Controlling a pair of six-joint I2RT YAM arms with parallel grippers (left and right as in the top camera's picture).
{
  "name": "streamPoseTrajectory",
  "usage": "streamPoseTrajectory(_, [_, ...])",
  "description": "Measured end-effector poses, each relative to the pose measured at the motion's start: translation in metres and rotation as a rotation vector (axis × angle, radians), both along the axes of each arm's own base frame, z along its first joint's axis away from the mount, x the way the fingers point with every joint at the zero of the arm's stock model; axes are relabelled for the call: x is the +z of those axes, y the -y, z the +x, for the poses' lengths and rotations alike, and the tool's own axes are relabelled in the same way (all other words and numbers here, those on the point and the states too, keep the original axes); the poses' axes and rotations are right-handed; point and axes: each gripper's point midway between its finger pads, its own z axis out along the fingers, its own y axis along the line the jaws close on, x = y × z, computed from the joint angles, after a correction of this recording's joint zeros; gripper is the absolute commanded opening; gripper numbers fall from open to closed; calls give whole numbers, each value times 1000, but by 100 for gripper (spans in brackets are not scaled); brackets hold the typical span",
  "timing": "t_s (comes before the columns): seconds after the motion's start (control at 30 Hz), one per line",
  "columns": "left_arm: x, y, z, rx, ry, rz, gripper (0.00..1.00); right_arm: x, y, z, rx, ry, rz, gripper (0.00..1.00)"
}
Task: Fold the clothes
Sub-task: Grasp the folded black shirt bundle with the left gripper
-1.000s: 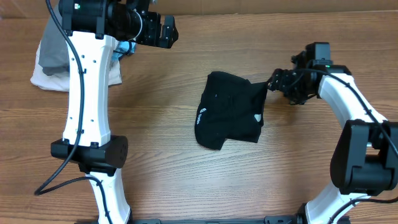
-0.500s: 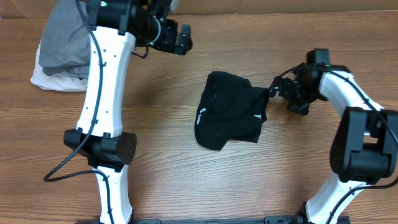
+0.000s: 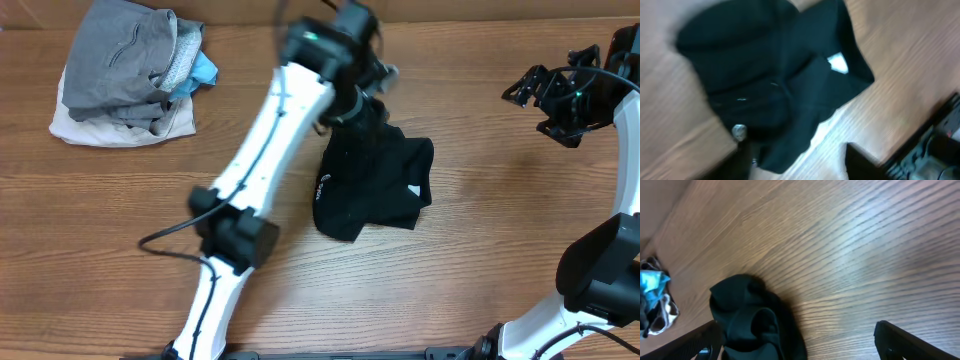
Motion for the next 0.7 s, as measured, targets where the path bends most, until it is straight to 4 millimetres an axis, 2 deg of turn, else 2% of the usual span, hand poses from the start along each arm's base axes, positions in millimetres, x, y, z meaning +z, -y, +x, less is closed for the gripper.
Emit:
streamPoseTrajectory(0.2, [-78, 31, -38, -153, -146, 147, 4, -4, 4, -3, -1, -18, -30, 100])
streamPoseTrajectory(0.27, [-94, 36, -45, -181, -153, 193, 4, -4, 5, -3, -1, -20, -34, 100])
streamPoseTrajectory(0.43, [-117, 39, -51, -225, -154, 262, 4, -5, 7, -4, -4, -24, -45, 100])
streamPoseTrajectory(0.7, [-149, 29, -38, -229, -111, 341, 4, -5, 7, -4, -4, -25, -48, 100])
